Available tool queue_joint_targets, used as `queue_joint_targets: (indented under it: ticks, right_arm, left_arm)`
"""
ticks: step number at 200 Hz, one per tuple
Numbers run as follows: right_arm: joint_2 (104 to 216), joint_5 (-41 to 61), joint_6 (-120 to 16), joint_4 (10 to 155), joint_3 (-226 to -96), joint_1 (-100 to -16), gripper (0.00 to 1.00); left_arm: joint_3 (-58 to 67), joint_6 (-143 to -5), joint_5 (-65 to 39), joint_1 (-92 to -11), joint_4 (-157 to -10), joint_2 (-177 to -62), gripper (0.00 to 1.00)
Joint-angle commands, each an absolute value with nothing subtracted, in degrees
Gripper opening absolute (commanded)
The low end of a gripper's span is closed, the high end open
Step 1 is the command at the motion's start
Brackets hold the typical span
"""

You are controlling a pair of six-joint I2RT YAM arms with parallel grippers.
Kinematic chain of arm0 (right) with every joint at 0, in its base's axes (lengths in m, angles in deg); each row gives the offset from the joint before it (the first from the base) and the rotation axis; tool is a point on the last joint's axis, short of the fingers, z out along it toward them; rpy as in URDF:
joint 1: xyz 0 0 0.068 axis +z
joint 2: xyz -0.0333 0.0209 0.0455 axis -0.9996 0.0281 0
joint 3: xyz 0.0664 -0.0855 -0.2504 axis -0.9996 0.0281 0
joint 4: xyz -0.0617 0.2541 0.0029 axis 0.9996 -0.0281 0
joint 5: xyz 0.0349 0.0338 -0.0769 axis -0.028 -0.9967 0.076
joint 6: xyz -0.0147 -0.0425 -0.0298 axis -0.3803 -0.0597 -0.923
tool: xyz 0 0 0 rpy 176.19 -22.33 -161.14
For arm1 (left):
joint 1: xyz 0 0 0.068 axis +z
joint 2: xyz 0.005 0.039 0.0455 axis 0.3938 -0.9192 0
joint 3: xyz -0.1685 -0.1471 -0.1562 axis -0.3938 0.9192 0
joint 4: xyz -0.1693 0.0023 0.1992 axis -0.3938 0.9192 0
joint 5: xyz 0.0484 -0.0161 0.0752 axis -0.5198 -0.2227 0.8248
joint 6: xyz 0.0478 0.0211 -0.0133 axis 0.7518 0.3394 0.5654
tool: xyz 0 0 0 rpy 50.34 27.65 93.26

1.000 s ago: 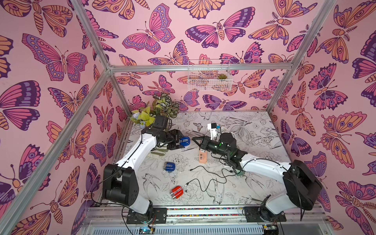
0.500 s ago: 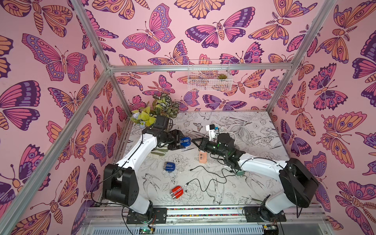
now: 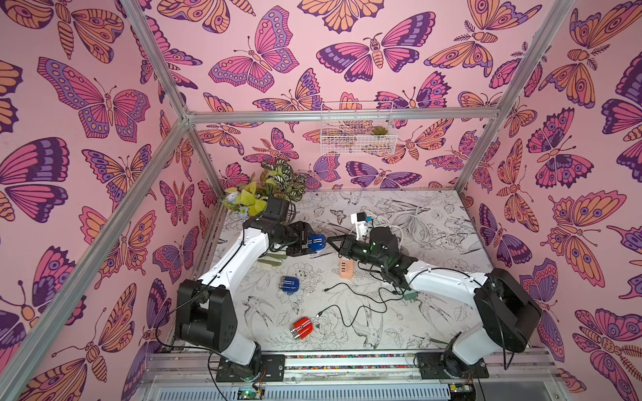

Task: Charge the electric shaver
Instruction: Insert the charging cable into the electric shaver.

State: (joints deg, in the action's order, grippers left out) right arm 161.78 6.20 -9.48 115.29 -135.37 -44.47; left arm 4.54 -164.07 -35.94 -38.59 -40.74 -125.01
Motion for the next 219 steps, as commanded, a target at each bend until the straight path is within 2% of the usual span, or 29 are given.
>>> queue_joint_targets:
  ticks: [1,180,219]
  right_arm:
    - [162.16,6.82,-10.37,114.09,-134.75,-44.13,0.00]
    - [162.05,8.32,-16.64,104.63,-139.85,-42.32,0.00]
    - [163.14,5.43,-15.06,109.55,-139.47,-42.25,0.00]
  left_arm:
    - [4.76,-164.36,-37.83,-39.05,-41.23,-124.34,0.00]
    - [2.39,-166.95,-35.93,-41.11,-41.17,-125.94,0.00]
    - [1.10,-167.14,-36.50,-41.09,-41.17,-126.77,0.00]
